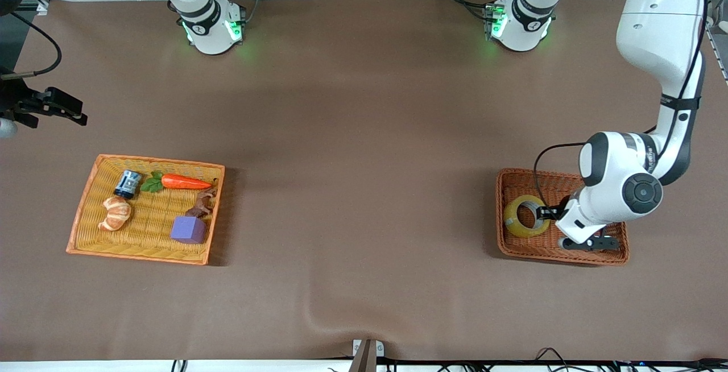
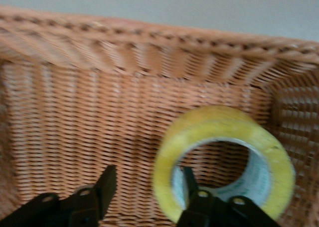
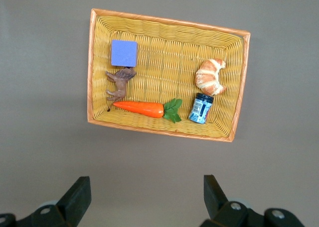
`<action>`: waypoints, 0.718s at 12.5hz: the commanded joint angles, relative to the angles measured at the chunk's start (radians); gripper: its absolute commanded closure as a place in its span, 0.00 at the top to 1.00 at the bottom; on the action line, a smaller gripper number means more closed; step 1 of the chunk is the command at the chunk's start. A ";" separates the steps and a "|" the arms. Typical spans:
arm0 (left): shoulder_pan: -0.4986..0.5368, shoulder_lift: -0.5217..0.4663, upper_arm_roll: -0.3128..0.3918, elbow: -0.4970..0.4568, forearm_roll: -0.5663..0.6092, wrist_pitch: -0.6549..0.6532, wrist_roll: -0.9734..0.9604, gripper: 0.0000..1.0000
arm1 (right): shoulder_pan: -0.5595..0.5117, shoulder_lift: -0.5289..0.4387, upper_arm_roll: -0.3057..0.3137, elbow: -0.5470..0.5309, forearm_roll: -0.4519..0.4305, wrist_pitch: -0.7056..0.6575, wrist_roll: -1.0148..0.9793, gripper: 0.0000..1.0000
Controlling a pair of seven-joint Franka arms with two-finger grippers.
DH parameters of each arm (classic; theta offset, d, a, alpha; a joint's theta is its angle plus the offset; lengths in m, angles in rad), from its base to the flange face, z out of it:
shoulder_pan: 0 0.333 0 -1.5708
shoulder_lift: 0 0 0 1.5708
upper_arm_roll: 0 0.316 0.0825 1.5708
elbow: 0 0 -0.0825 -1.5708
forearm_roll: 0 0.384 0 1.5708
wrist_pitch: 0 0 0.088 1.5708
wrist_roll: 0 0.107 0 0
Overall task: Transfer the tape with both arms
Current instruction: 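Open the left gripper and raise it away from the basket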
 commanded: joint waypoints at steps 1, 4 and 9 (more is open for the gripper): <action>0.014 -0.054 -0.009 0.042 0.032 -0.018 0.028 1.00 | 0.008 -0.023 -0.001 -0.013 -0.018 -0.007 -0.006 1.00; 0.014 -0.147 -0.017 0.051 0.030 -0.063 0.056 1.00 | 0.008 -0.023 -0.001 -0.013 -0.018 -0.009 -0.006 1.00; 0.009 -0.333 -0.049 0.131 -0.008 -0.261 0.040 1.00 | 0.008 -0.026 0.000 -0.012 -0.014 -0.010 -0.006 1.00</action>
